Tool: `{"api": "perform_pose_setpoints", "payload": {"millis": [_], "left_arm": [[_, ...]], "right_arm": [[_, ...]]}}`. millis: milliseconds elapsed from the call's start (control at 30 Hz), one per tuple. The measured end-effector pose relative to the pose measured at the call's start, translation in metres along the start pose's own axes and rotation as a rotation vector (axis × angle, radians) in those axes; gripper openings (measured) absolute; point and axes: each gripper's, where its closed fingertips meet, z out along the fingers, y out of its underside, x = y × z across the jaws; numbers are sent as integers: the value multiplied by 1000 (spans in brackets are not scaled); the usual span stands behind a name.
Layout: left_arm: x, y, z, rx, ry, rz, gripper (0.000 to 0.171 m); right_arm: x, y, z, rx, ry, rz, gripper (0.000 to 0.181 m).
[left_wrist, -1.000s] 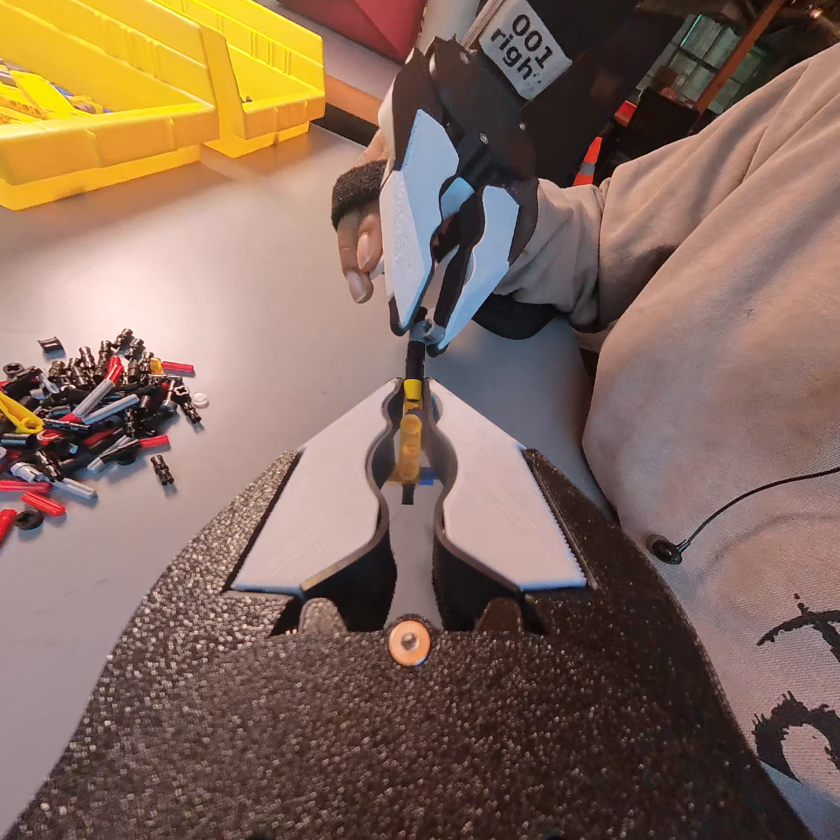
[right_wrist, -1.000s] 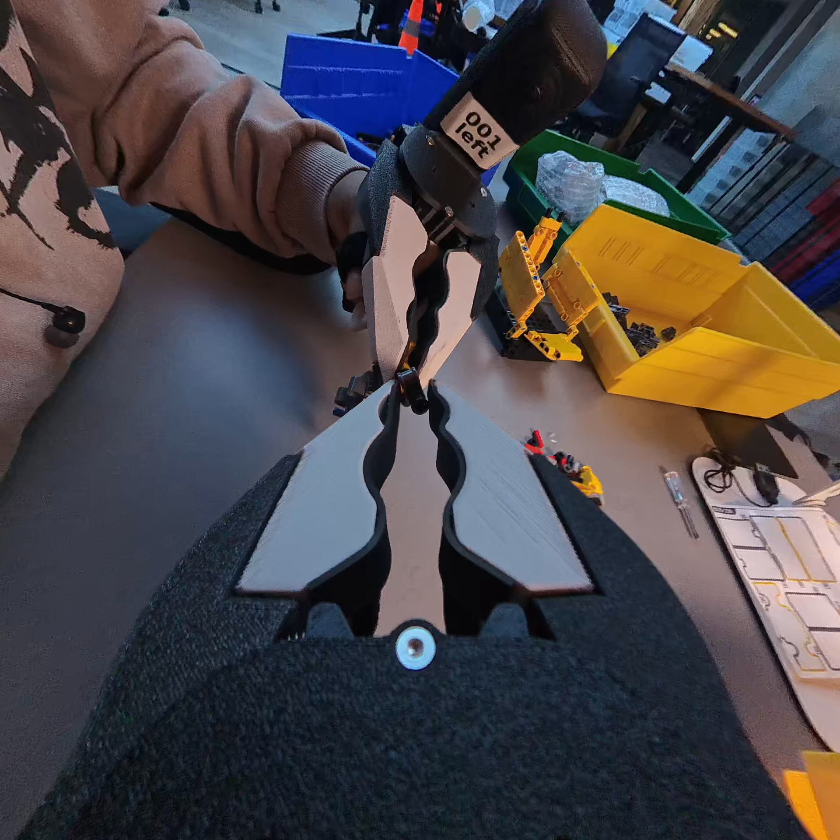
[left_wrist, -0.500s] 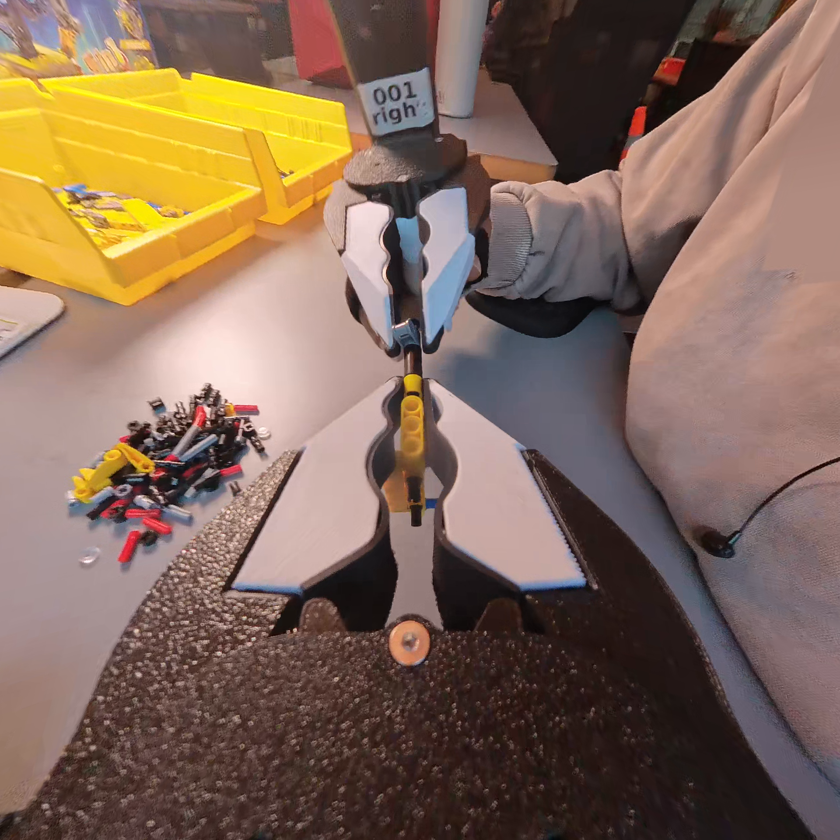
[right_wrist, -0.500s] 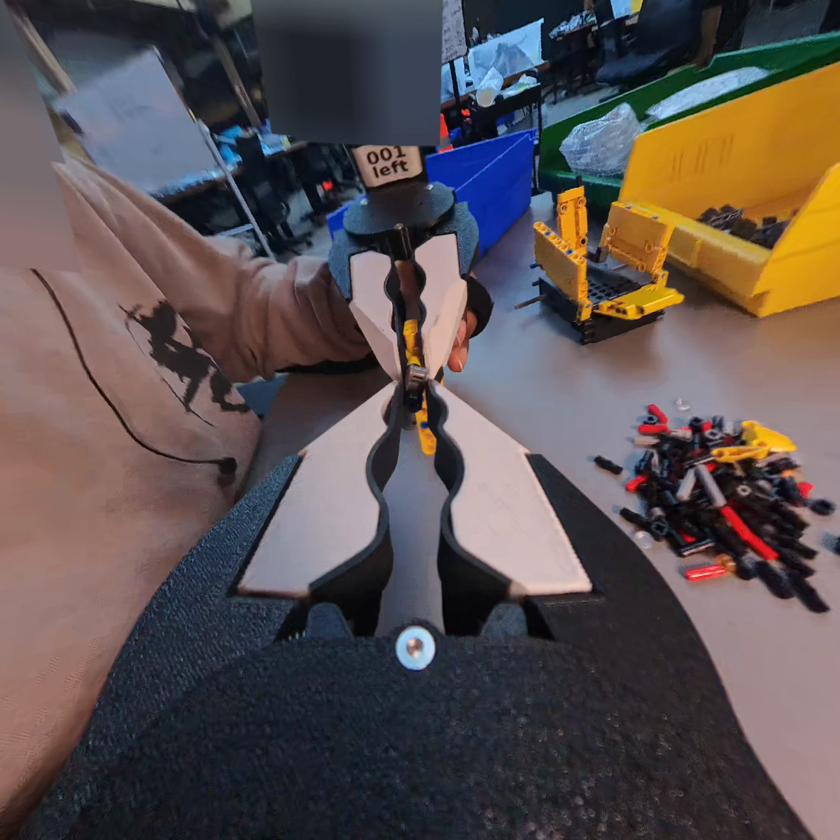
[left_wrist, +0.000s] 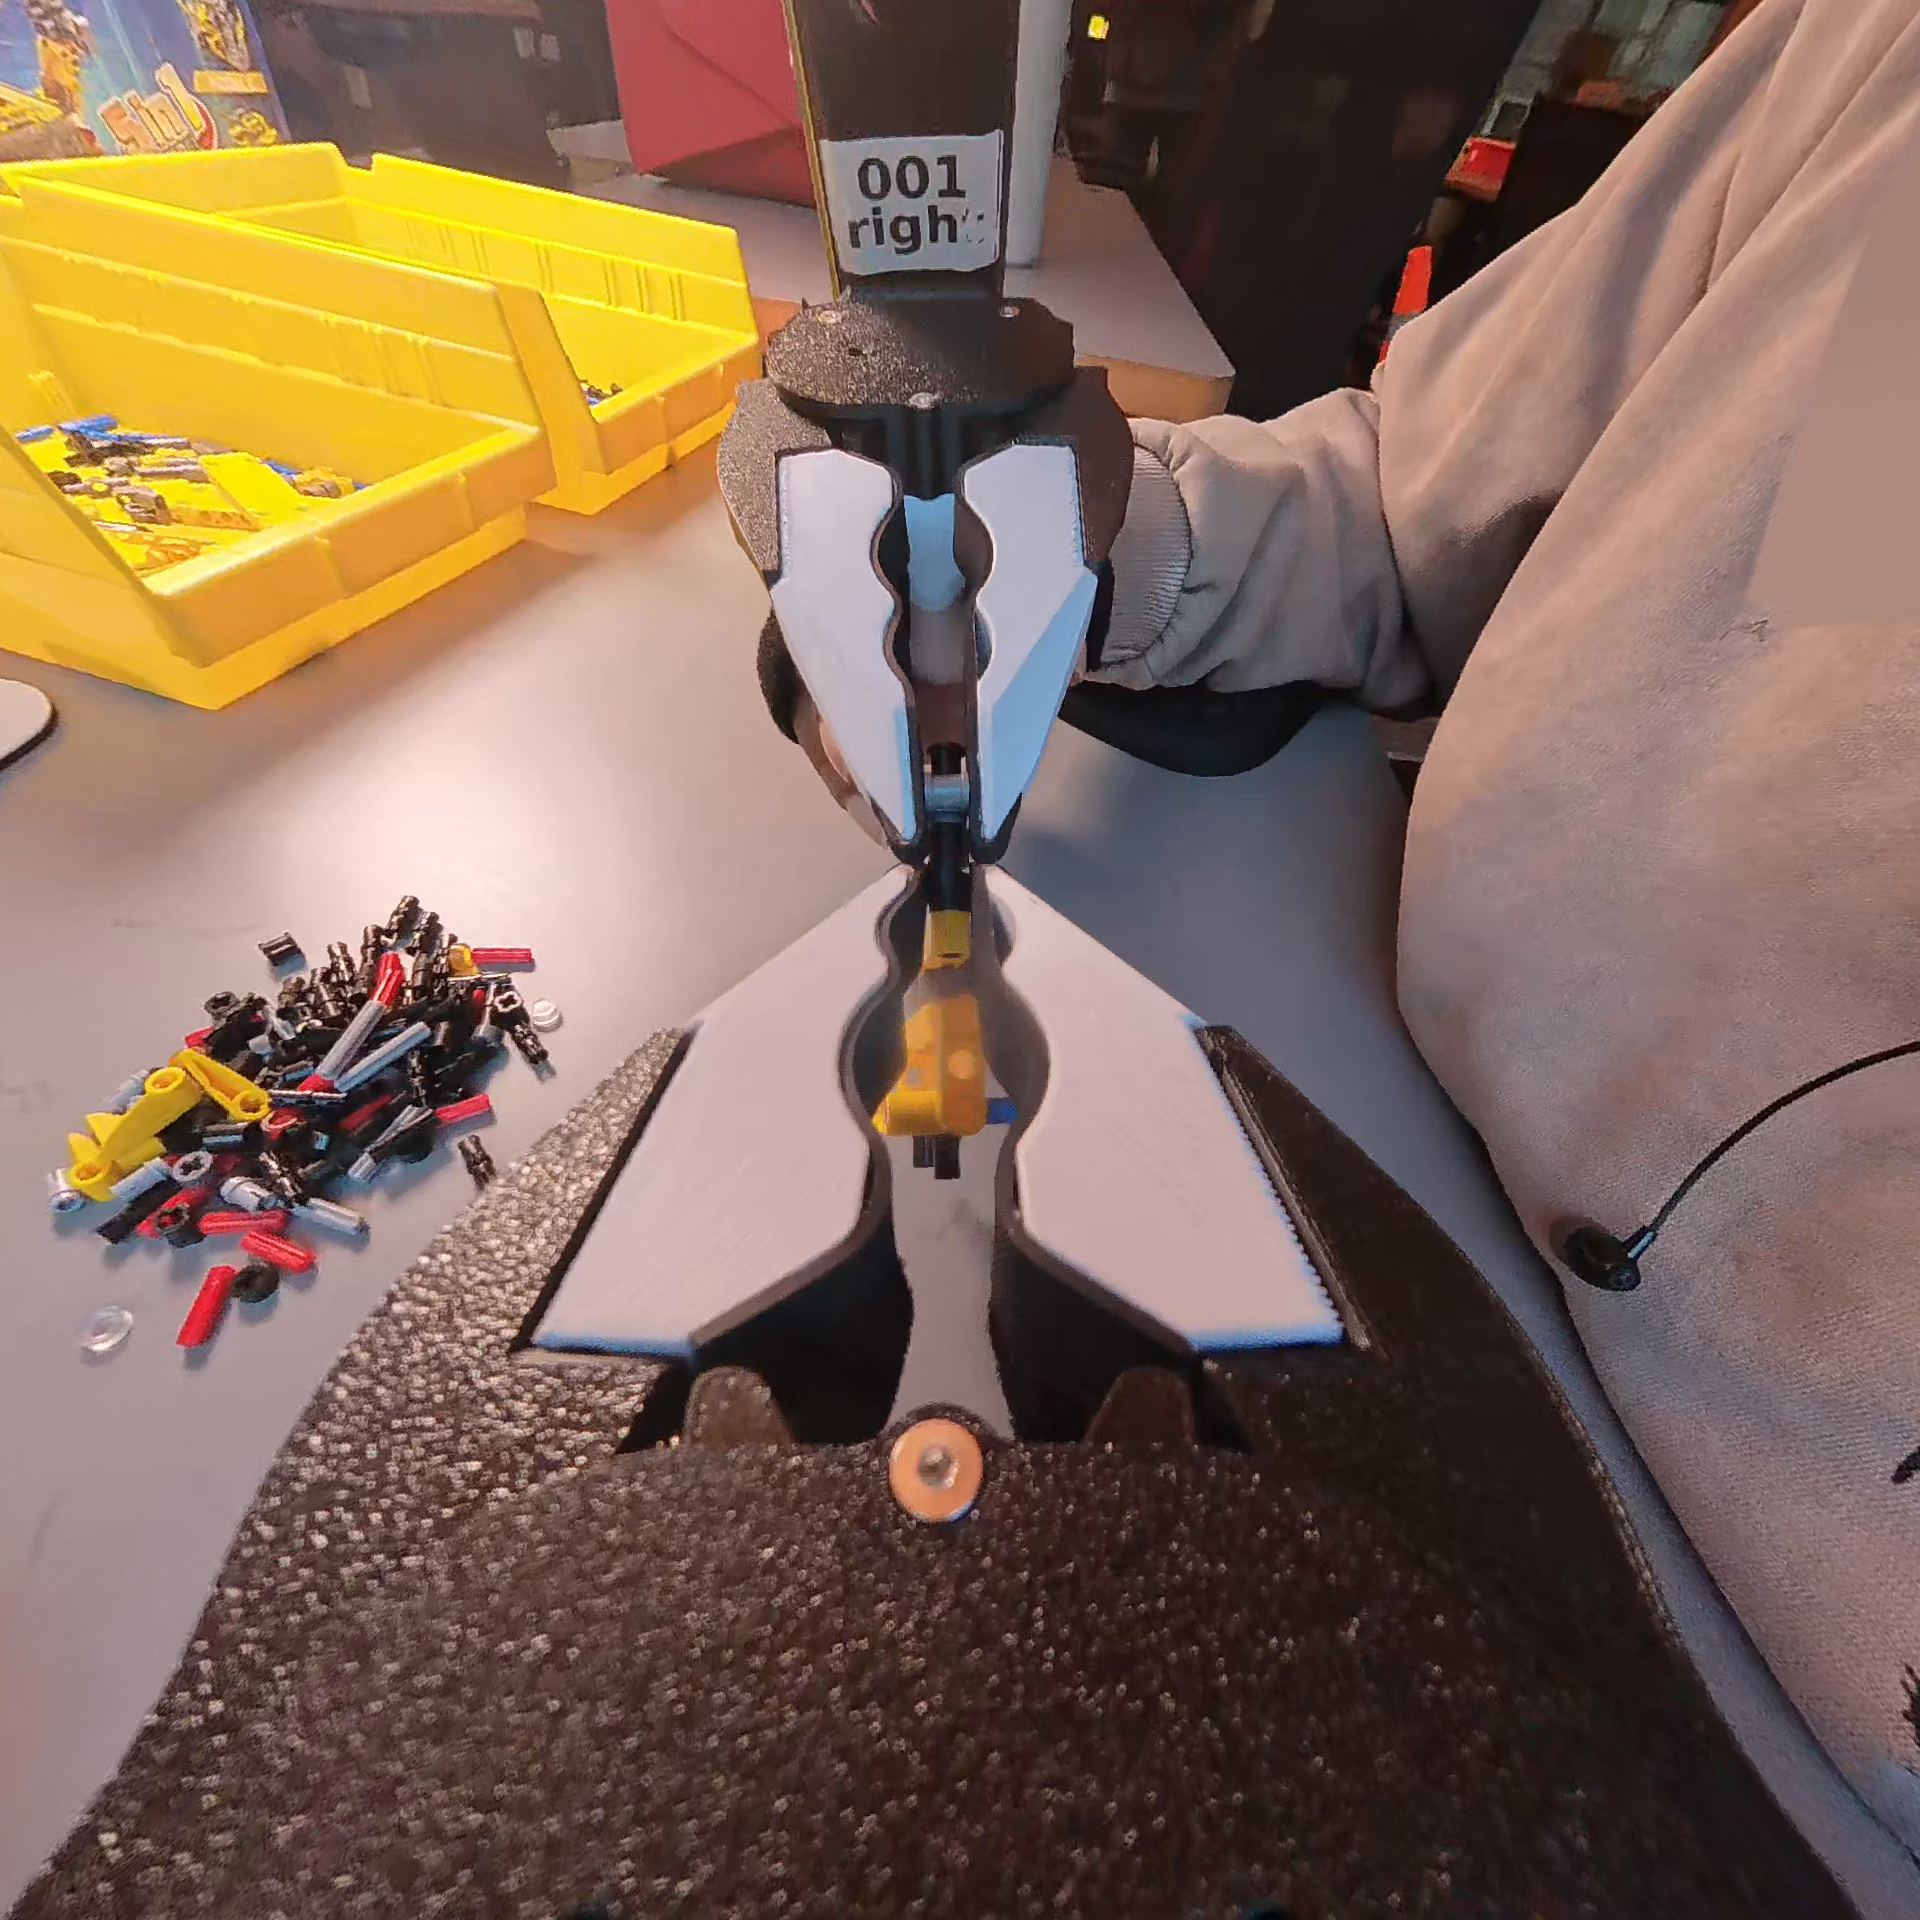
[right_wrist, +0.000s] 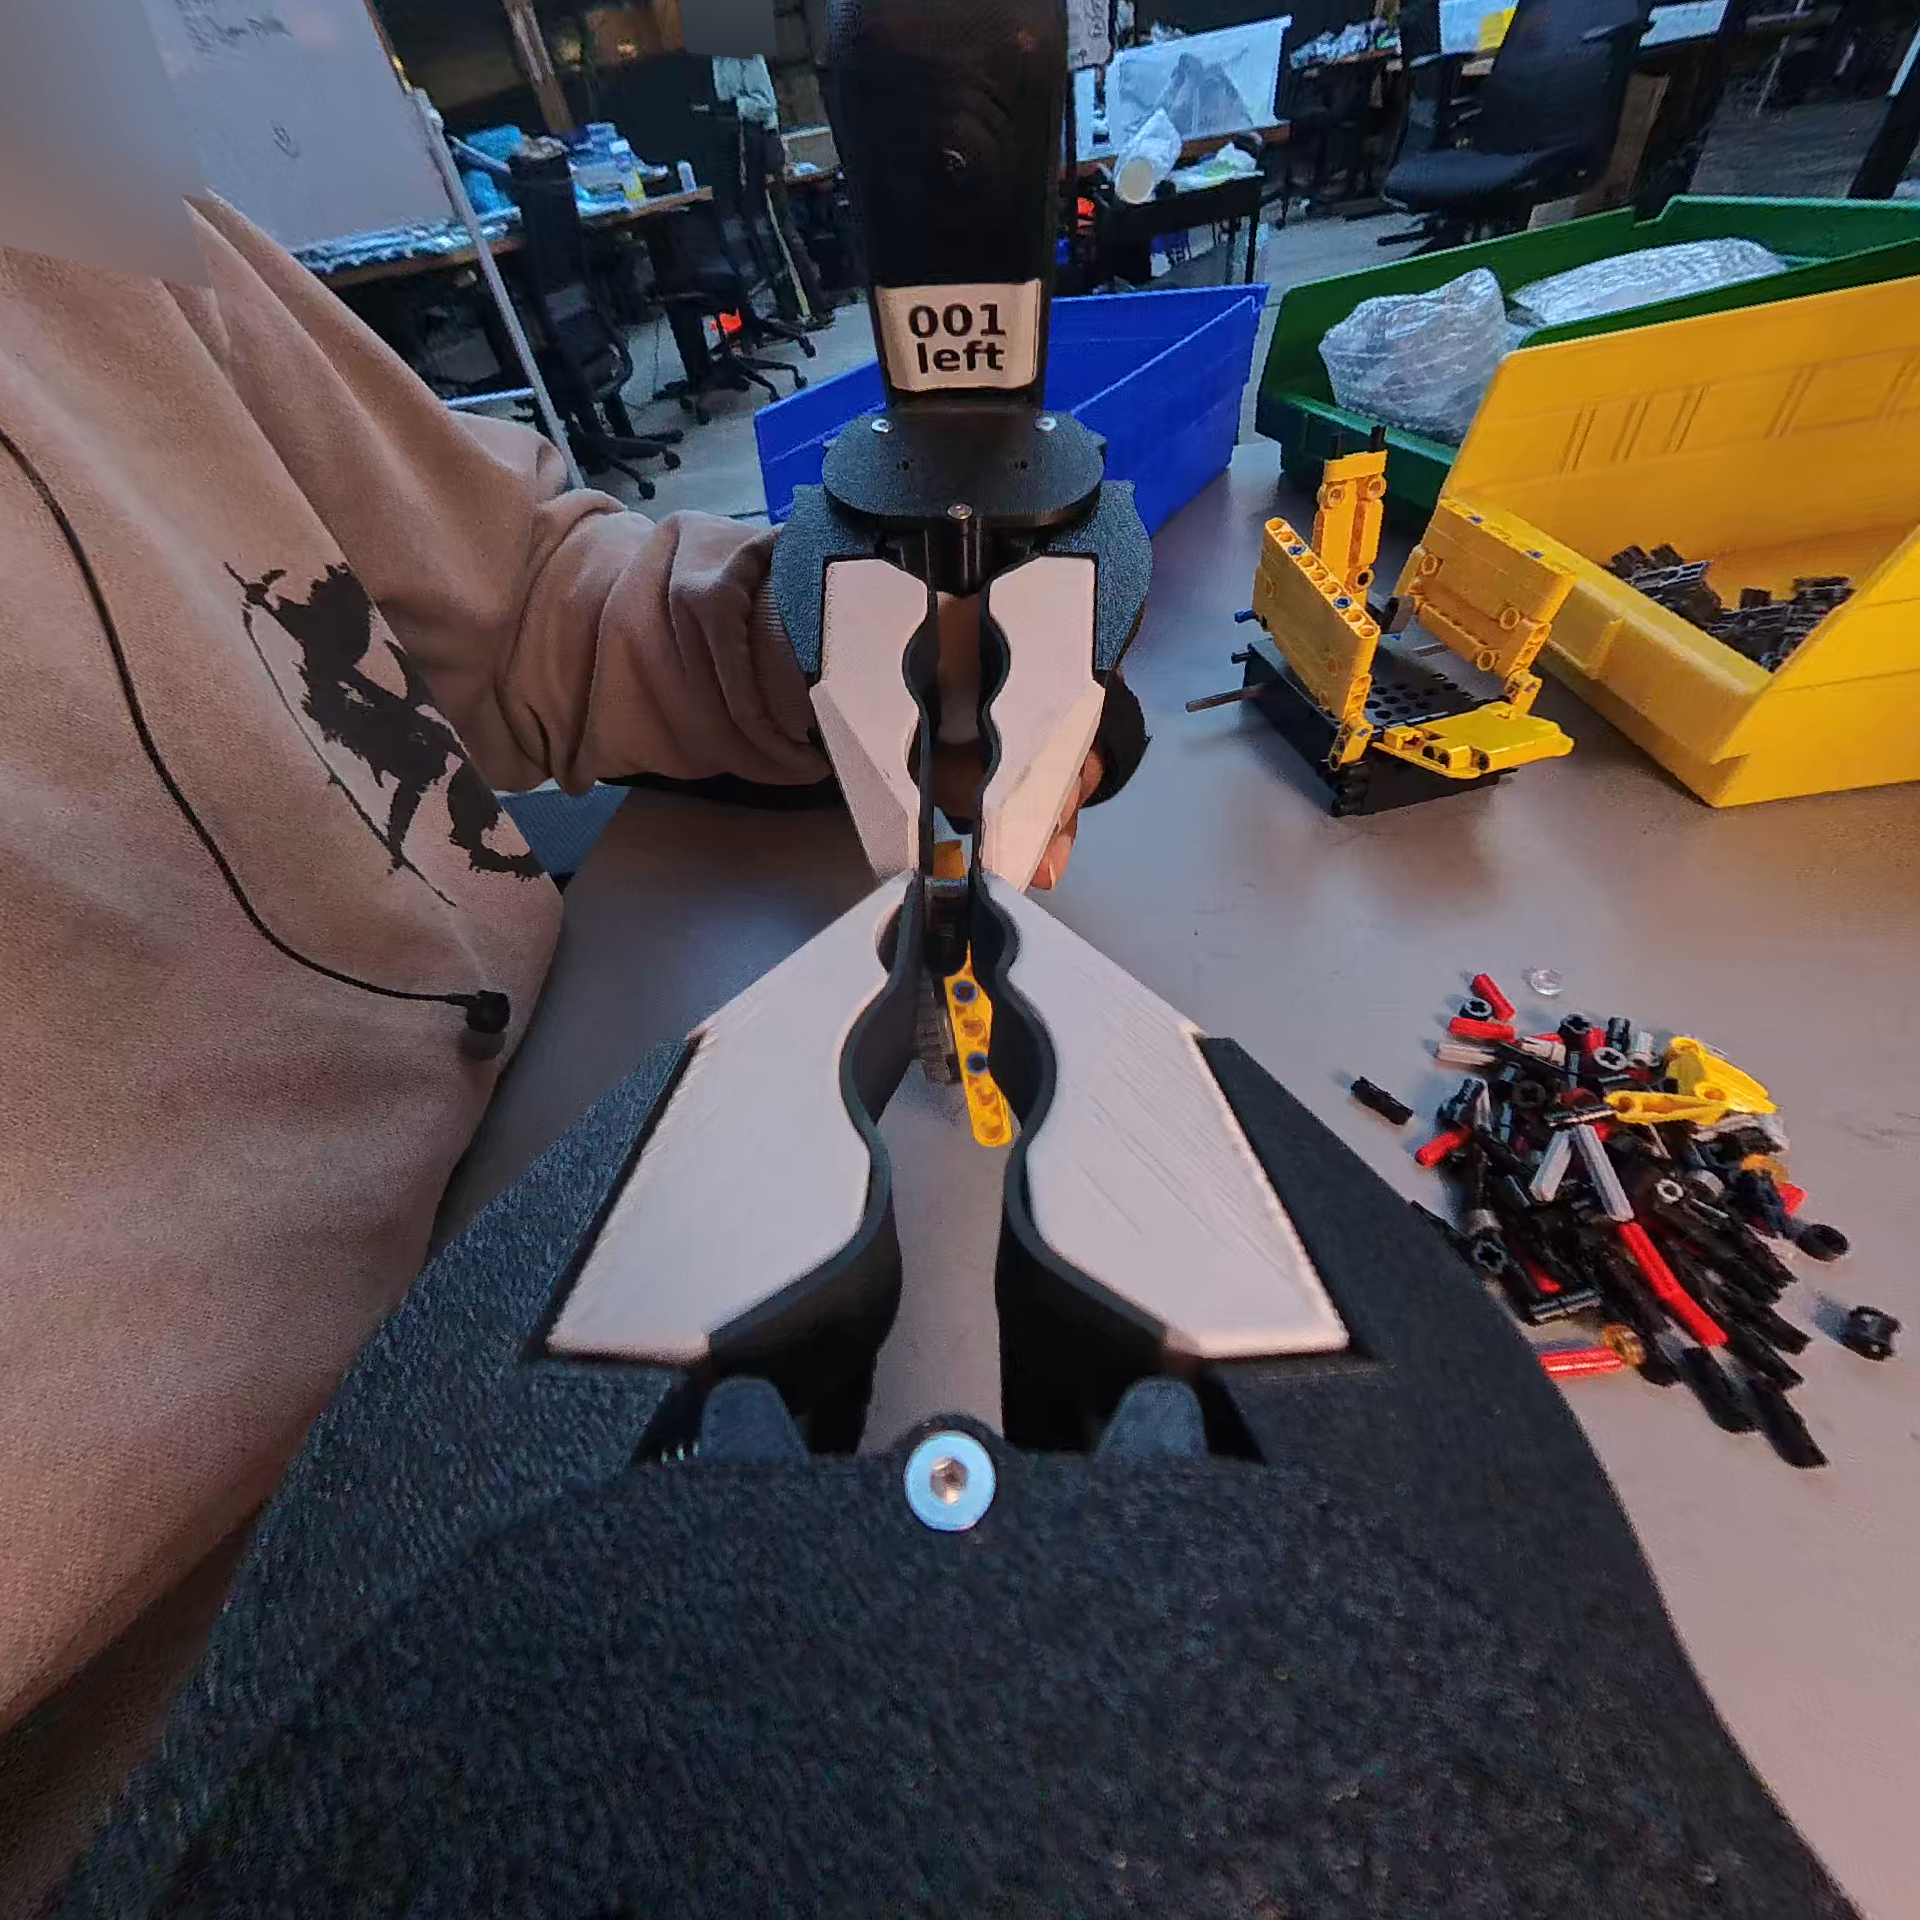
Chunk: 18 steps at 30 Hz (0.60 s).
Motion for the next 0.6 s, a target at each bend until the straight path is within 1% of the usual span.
{"api": "perform_pose_setpoints", "payload": {"millis": [100,167,300,600], "left_arm": [[3,-5,-2,15,19,-23,7],[5,-12,-5,42,34,-42,7],[6,-20,-10,76,56,-76,7],[11,-22,-11,50,67,-55,7]], "right_arm": [[-3,-2,-3,0,-12,-38,7],[-6,-10,-5,26,-24,-46,6],[-7,-20,-5,29,-19,-67,6],[-13,-20,-16,-47,-41,-145,6]]}}
